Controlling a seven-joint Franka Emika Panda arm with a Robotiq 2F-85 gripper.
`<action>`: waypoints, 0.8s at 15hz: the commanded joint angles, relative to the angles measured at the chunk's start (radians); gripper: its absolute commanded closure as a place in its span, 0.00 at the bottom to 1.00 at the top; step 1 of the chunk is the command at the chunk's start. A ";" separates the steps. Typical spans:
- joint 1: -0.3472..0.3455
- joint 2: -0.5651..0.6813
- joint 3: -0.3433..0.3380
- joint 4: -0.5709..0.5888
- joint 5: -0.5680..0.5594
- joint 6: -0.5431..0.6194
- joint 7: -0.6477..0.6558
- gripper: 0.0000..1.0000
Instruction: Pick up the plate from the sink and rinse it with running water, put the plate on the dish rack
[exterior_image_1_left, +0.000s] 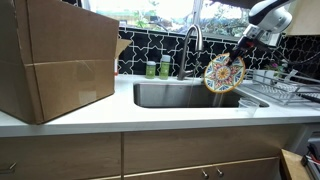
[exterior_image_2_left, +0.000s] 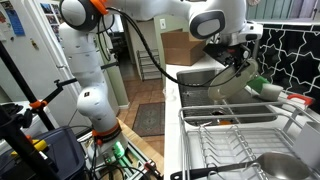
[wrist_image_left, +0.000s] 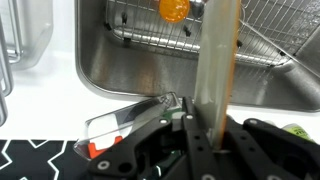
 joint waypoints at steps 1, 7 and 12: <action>0.003 0.000 -0.004 0.005 -0.002 -0.004 0.001 0.89; 0.001 -0.019 -0.006 0.016 -0.005 -0.025 0.010 0.97; -0.008 -0.026 -0.030 0.100 -0.132 -0.124 0.109 0.97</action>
